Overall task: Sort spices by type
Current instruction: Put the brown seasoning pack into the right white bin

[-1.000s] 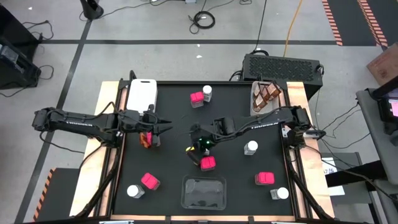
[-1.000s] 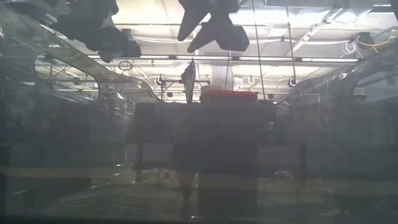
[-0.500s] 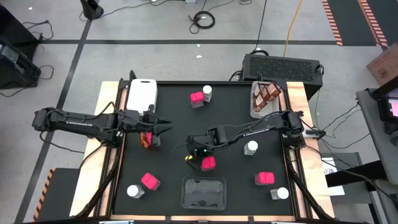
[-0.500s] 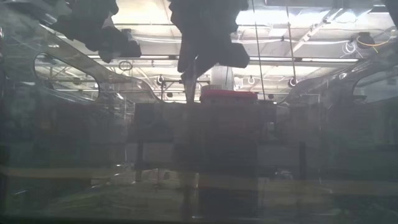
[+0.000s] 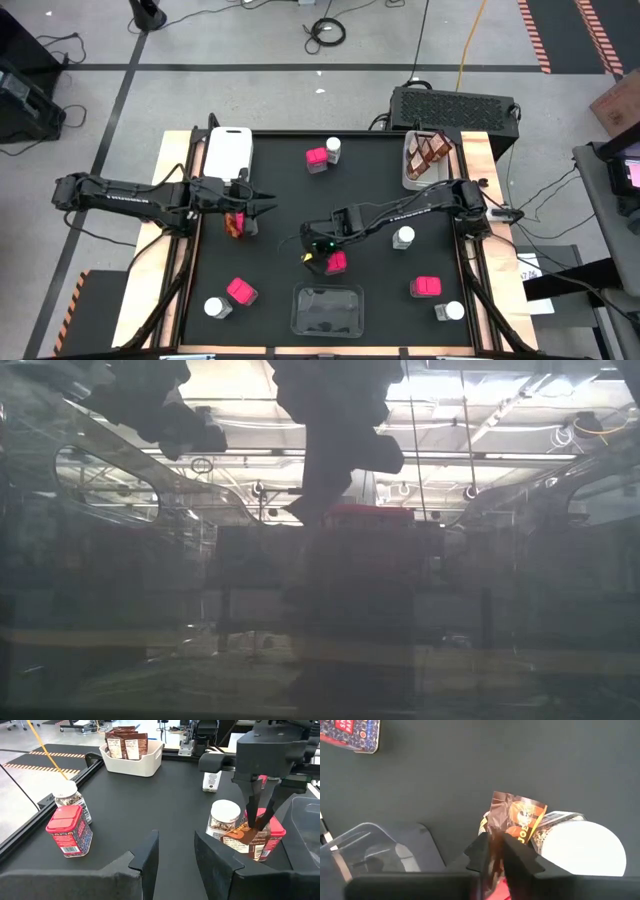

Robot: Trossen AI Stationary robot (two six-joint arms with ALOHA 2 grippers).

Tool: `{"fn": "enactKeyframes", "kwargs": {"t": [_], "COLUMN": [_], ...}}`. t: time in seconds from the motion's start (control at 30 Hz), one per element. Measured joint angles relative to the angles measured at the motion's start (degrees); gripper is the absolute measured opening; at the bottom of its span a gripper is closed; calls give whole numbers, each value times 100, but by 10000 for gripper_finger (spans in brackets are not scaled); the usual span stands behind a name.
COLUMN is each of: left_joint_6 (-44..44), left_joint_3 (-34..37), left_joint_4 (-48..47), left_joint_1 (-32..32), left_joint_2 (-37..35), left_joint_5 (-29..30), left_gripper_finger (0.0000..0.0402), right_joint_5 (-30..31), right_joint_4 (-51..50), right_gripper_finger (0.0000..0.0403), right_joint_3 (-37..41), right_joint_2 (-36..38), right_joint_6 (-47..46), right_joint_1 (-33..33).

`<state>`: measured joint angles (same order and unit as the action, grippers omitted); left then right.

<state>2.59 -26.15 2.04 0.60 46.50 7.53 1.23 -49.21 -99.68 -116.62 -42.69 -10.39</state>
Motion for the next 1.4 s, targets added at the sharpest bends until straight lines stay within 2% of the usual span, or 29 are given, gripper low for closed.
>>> {"fn": "enactKeyframes", "kwargs": {"t": [0.13,0.37,0.53,1.0,1.17,1.4], "left_joint_6": [0,0,0,0,0,0], "left_joint_3": [0,0,0,0,0,0], "left_joint_4": [0,0,1,0,-1,-2], "left_joint_1": [0,0,0,2,0,0], "left_joint_2": [0,0,0,0,0,-1], "left_joint_5": [0,0,0,0,0,0], "left_gripper_finger": [128,128,128,128,128,128], "right_joint_5": [-2,61,454,643,989,1078], "right_joint_4": [2,-418,-784,-833,-746,-429], "right_gripper_finger": [5,1,1,0,0,0], "right_joint_3": [0,-596,-1074,-1073,-1073,-1073], "right_joint_2": [0,-4,1,27,31,37], "right_joint_6": [220,563,775,1289,1685,2103], "right_joint_1": [-4,-6,-26,142,341,768]}}
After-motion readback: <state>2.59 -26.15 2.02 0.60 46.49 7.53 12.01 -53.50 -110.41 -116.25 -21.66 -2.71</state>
